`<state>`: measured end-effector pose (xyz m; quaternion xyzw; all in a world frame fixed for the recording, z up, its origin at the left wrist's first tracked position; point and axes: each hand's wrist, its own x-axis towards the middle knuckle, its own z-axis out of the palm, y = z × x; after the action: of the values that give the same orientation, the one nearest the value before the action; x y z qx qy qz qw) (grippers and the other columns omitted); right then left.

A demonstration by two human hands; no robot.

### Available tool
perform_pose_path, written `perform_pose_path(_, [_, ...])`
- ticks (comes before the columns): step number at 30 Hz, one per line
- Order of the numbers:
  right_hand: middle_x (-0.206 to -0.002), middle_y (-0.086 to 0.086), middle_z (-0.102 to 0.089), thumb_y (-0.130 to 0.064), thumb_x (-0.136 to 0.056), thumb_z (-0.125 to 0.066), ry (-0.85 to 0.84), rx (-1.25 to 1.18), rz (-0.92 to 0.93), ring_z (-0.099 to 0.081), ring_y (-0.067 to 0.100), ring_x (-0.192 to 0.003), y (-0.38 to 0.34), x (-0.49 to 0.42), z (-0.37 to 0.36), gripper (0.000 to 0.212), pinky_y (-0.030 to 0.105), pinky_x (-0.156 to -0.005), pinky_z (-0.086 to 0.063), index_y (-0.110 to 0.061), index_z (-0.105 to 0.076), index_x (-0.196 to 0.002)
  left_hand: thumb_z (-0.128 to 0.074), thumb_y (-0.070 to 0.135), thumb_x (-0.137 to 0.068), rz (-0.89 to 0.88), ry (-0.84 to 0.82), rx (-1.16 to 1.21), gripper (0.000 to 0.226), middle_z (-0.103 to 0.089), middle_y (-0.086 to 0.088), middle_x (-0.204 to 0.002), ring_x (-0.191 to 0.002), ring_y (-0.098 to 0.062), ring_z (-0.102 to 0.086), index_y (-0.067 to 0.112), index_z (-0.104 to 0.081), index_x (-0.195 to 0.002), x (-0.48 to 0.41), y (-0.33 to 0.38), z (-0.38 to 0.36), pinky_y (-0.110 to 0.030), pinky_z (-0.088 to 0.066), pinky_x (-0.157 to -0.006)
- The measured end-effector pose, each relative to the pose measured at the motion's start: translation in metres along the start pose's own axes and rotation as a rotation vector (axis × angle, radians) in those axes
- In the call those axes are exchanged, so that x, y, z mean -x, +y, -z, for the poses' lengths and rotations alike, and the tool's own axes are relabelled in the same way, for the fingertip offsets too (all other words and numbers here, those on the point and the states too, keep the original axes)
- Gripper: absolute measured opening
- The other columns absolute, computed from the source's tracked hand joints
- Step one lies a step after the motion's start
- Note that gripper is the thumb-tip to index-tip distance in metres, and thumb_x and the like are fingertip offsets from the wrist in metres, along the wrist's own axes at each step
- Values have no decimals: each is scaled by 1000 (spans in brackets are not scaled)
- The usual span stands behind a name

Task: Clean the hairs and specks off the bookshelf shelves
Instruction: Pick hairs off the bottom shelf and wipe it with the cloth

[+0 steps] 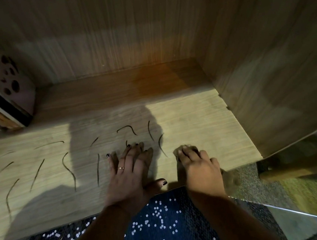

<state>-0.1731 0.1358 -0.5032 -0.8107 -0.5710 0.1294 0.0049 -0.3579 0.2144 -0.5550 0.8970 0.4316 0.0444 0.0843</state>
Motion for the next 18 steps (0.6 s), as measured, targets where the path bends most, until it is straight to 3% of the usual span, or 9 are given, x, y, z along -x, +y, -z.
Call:
perform_pose_path(5, [-156,-5,-25,-13,-95,-39,-22,38,-4,-31,21,-130,-1,5,-1,59,39,-97,-32,-26,-25,-150,-30,84,-82,26,37,62,91,-31,-10,-151,-144,-28,-18,17,-29,-144,4,-1,9,-61,-2,-118])
perform_pose_path(12, [-154,-4,-27,-14,-95,-33,-49,114,21,-32,23,-129,-1,5,4,57,38,-96,-33,-26,-24,-150,-39,57,-90,216,296,212,66,-37,-12,-151,-144,-32,-26,11,-43,-138,20,-39,37,-63,-5,-118])
perform_pose_path(18, [-152,-5,-29,-15,-92,-35,-54,140,23,-33,22,-128,-2,5,3,59,38,-95,-35,-26,-26,-149,-42,55,-85,387,279,131,72,-40,-15,-147,-139,-36,-32,4,-47,-136,43,-92,37,-65,-10,-116])
